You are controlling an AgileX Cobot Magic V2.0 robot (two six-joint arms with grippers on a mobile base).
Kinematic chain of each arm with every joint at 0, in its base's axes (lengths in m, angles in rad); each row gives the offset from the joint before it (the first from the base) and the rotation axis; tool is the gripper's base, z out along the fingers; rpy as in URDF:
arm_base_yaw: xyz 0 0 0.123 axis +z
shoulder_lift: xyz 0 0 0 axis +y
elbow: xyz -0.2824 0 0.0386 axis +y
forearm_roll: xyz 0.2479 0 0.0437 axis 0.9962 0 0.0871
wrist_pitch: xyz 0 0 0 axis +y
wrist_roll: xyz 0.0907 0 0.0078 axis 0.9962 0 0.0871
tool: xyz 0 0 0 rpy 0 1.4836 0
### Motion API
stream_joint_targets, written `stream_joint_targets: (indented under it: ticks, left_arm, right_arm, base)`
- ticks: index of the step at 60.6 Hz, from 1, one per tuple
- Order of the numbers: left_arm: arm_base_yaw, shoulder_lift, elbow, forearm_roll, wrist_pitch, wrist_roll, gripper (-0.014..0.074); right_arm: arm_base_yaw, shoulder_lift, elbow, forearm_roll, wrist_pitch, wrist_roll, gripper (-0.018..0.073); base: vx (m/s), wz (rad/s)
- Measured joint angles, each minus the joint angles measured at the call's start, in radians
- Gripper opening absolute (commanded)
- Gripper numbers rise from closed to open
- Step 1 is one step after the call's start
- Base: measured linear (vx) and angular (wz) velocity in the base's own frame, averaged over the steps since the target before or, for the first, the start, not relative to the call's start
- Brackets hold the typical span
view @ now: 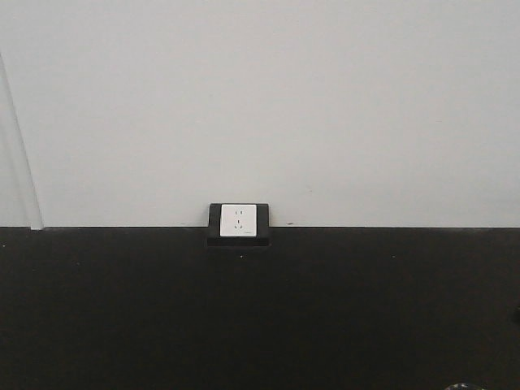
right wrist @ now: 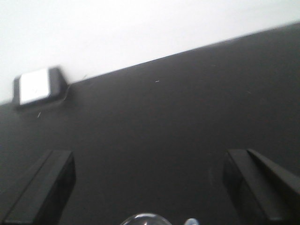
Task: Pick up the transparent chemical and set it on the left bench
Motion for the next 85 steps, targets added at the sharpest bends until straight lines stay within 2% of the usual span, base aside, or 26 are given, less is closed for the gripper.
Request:
stream_joint_targets:
  ticks: [9,15,39,52,61,71,85]
  left_arm:
    - [0.0,0.0,0.0,0.0,0.0,0.0,-0.0003]
    - [0.0,0.0,0.0,0.0,0.0,0.0,-0.0003]
    - [0.0,0.0,0.0,0.0,0.0,0.0,-0.0003]
    - [0.0,0.0,0.0,0.0,0.0,0.0,-0.0003]
    - [0.0,0.0,0.0,0.0,0.0,0.0,-0.0003]
    - [0.0,0.0,0.0,0.0,0.0,0.0,-0.0003]
    - [0.0,0.0,0.0,0.0,0.0,0.0,-0.0003]
  right_arm:
    - [-0.118,0.015,0.0,0.049,0.028,0.061,0.0592]
    - [-0.142,0.058,0.0,0.058,0.059,0.082,0.0575]
    - [-0.142,0.321,0.0,0.206,0.092,0.083,0.0575]
    - [-0.075,0.401,0.0,0.274,0.061,-0.006,0.0575]
    - [-0.035,0.427,0.0,0.319,0.024,-0.029,0.0555]
    - [-0.033,0.435,-0.001,0.355,0.017,-0.034,0.0428]
    - [-0.033,0.436,-0.001,0.404,0.031,-0.034,0.0088]
  base:
    - [0.0,0.0]
    - [0.0,0.0]
    - [0.0,0.0]
    - [0.0,0.0]
    - [0.0,0.0]
    - [0.0,0.0]
    - [0.0,0.0]
